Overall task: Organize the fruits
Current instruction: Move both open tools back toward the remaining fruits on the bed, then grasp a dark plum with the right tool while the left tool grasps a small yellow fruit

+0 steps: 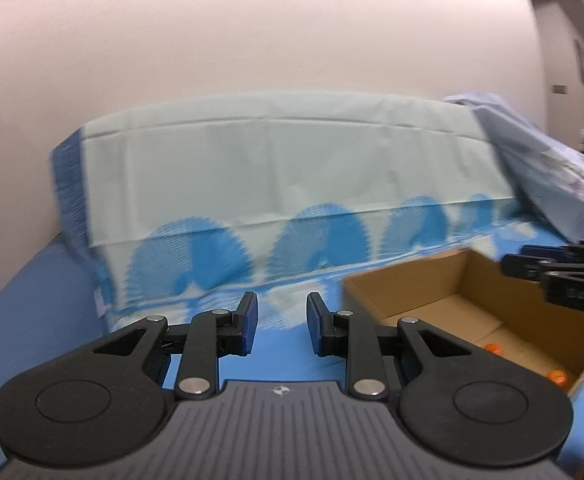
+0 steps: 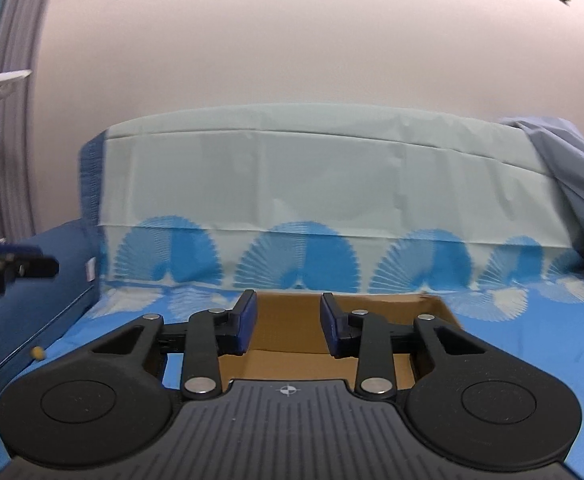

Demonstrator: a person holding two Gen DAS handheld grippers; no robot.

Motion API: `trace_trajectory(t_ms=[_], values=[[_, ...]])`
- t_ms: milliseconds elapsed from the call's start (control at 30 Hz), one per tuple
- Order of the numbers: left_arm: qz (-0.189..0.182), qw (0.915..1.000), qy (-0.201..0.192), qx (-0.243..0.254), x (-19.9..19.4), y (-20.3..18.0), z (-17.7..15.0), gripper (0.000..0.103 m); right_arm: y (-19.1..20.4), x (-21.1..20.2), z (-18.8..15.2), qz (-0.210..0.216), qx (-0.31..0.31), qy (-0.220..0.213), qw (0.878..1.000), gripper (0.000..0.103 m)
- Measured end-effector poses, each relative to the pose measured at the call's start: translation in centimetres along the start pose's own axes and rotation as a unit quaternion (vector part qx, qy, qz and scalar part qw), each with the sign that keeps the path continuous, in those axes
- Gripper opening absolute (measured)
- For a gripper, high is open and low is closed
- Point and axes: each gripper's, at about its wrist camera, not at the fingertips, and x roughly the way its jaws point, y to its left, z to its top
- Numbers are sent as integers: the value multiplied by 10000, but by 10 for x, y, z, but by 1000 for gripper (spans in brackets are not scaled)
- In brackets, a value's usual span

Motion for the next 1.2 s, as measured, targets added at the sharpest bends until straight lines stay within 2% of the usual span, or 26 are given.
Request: trace_trajectory(t_ms=[100,167,267,367,500,633,833,1000,1167,1200], values=[[212,9990,355,-143,7,15,-18,29,15,5,-1,145,-136,57,9998,36],[295,9994,145,-118,1,22,-21,29,24,9,-2,240,-190,103,9995,36],[452,9983,365,-84,4,33,-37,30,38,12,-4,424,-282,147,9986,36],[594,9950,613,-511,12,54,-62,31,54,16,-6,628,-406,203,9970,36],[951,9840,1057,-1072,29,80,-90,31,77,23,-10,901,-510,310,9941,36],[1021,9791,1100,-1374,32,97,-95,31,106,29,-16,1298,-680,397,9884,36],[1242,9752,1147,-1431,40,106,-101,31,153,43,-31,1770,-973,640,9773,36],[1427,9685,1217,-1638,50,120,-105,31,177,68,-44,1673,-912,986,9767,36],[1624,9573,1337,-1985,62,136,-112,31,183,109,-62,1076,-394,1559,9811,41],[1683,9540,1361,-2076,65,140,-114,31,185,117,-66,952,-342,1646,9812,46]])
